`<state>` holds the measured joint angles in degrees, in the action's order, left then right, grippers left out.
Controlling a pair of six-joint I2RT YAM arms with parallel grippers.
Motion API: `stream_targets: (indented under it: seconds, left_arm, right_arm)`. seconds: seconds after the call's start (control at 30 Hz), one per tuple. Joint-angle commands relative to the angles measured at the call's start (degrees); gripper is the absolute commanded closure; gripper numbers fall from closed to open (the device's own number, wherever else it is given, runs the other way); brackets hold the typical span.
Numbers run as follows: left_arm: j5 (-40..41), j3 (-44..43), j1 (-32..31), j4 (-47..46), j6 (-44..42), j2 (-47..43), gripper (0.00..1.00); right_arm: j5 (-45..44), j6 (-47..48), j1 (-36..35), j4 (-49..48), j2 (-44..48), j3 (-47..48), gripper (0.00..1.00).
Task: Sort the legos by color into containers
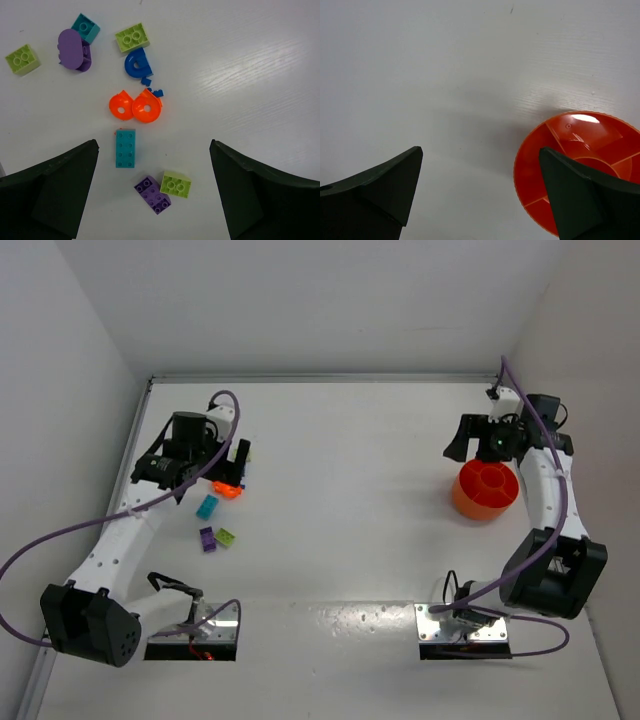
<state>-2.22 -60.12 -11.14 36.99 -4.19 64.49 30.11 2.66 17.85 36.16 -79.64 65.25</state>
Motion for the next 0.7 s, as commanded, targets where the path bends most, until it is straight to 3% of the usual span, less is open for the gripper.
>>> stream_targets:
  seconds: [0.0,0.17,0.37,0.67]
  left_arm:
    - [3.09,0.0,0.5,-2.1,4.44,-0.42,0.0]
    - [9.42,-3.78,0.5,-0.35,9.81,1.6,0.0]
    - [9.43,-1.41,1.03,-0.34,7.44,0.29,0.0]
    - [3.62,-0.09,5.07,2.99,1.55,-2.0,0.04]
  right_arm:
    - [-0.4,1.12,-0.62,0.14,0.71,3.3,0.0]
    - [-0.4,2.18,-2.72,1.88,-1.04,7.77,0.0]
    - [-0.4,2.71,-7.82,3.12,-7.46,15.86,0.0]
    - [-1.98,0.43,-19.42,-1.26,-12.2,16.4,0.03]
